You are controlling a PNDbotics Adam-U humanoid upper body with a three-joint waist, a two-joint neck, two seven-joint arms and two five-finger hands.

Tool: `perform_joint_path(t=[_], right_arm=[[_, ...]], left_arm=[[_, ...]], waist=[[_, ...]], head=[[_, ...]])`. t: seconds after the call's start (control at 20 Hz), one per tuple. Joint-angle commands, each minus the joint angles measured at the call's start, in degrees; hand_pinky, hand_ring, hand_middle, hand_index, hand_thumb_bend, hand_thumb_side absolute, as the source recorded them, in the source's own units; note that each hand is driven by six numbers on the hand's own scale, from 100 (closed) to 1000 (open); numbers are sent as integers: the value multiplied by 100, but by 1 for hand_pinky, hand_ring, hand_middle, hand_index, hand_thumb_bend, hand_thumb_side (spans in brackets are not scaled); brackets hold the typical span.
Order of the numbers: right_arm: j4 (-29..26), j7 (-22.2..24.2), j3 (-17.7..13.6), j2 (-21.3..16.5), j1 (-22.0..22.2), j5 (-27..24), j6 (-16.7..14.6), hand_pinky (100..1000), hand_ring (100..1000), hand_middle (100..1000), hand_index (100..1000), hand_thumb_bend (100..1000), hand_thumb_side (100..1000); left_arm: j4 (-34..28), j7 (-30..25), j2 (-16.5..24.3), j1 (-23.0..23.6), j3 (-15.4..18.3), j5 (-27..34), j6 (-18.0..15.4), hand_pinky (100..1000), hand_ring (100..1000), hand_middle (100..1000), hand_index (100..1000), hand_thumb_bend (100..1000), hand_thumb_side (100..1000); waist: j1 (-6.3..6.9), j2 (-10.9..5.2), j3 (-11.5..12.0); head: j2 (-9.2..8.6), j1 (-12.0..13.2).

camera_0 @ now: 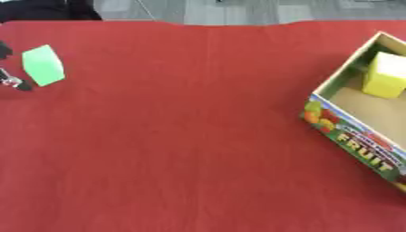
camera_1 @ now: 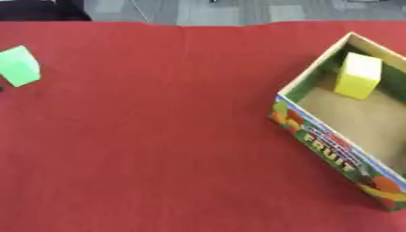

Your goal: Pick up the objects with one hand, pass them to the other hand, and then place them into the box on the other side of the table.

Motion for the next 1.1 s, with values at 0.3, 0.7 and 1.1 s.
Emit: perform_joint_path(t=[0.3,0.7,1.1], right_arm=[[-144,26,-19,-86,-40,84,-4,812,817,707,789,348,303],[-150,44,-6,-54,-31,131,-1,813,817,713,790,346,305],[-97,88,-22,-17,-12,173,-35,813,817,709,790,345,308]], left_arm=[[-63,99,219,-164,83,30,-31,852,815,737,806,769,141],[-18,169,172,-184,97,-5,-6,850,813,734,797,692,100],[72,368,111,-193,119,-31,48,846,810,734,793,619,100]], waist=[[21,-43,-63],[17,24,-107],[13,77,-152]], head=[[-177,29],[-260,108],[-300,198]])
